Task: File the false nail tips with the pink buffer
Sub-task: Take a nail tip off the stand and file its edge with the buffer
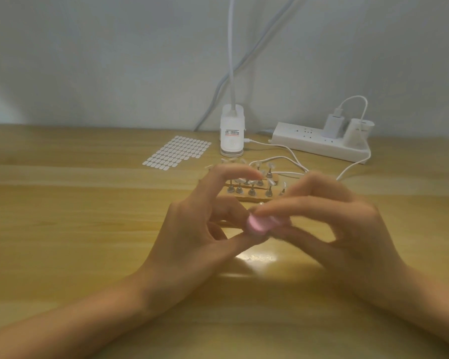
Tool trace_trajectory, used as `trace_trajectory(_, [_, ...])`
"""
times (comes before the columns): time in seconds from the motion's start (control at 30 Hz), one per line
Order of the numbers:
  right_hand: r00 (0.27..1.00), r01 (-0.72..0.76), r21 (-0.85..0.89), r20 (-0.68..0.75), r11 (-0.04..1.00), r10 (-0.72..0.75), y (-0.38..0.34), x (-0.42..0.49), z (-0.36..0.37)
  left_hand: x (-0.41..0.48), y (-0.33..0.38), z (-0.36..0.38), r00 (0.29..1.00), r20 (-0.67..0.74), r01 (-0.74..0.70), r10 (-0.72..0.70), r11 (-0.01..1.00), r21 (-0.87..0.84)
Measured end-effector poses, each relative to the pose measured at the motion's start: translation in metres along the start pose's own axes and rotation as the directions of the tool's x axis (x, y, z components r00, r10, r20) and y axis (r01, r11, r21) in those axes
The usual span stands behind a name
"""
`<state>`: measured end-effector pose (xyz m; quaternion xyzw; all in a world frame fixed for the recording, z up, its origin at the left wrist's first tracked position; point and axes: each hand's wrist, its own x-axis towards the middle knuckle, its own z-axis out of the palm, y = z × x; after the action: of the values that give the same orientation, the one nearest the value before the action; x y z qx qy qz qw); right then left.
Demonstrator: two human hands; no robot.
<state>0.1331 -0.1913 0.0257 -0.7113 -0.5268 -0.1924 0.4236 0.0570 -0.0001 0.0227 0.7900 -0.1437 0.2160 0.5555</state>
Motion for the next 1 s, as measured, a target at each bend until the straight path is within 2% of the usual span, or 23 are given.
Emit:
trace_trajectory(0.1, [0.999,-0.041,0.022,-0.023,0.999,0.041,-0.0005,-0.0001,-0.0011,0.0008,0.0005,-0.0009,1.000,-0.012,0.025,-0.025,0.999,-0.038])
trace_trajectory(0.2, [1.000,-0.004,0.012,0.013,1.000,0.004,-0.0013,0.0001,0.0012,0.0012,0.0004,-0.0020,1.000,0.002,0.012,-0.012,0.998,-0.054])
trace_trajectory(0.3, [0.999,-0.049,0.022,-0.018,0.999,0.050,0.0001,0.0015,0.0002,0.0009,-0.0012,-0.0023,1.000,-0.002,0.022,-0.022,0.999,-0.045])
trace_trajectory(0.43, [1.000,0.003,-0.001,0.021,1.000,-0.003,-0.0010,0.0007,0.0009,0.0007,-0.0006,-0.0012,1.000,0.007,-0.016,0.016,1.000,-0.011])
trace_trajectory(0.53, [0.999,-0.042,-0.006,-0.017,0.999,0.042,0.0000,0.0018,-0.0009,0.0005,-0.0015,-0.0019,1.000,-0.004,-0.004,0.004,1.000,-0.007])
trace_trajectory(0.63, [1.000,0.011,0.002,0.029,1.000,-0.011,-0.0023,-0.0003,0.0014,0.0003,-0.0003,-0.0011,1.000,0.007,-0.020,0.020,1.000,-0.005])
trace_trajectory(0.77, [1.000,-0.031,-0.014,-0.006,0.999,0.031,-0.0014,0.0011,-0.0003,0.0011,-0.0021,-0.0022,1.000,-0.002,-0.006,0.006,1.000,-0.010])
trace_trajectory(0.87, [0.999,0.029,-0.016,0.044,0.999,-0.028,-0.0036,-0.0002,0.0022,0.0010,-0.0005,-0.0013,1.000,0.014,-0.020,0.021,1.000,-0.014])
trace_trajectory(1.0, [1.000,-0.028,-0.021,-0.003,0.999,0.028,-0.0019,0.0019,-0.0011,0.0010,-0.0011,-0.0022,1.000,0.002,0.001,-0.001,1.000,-0.024])
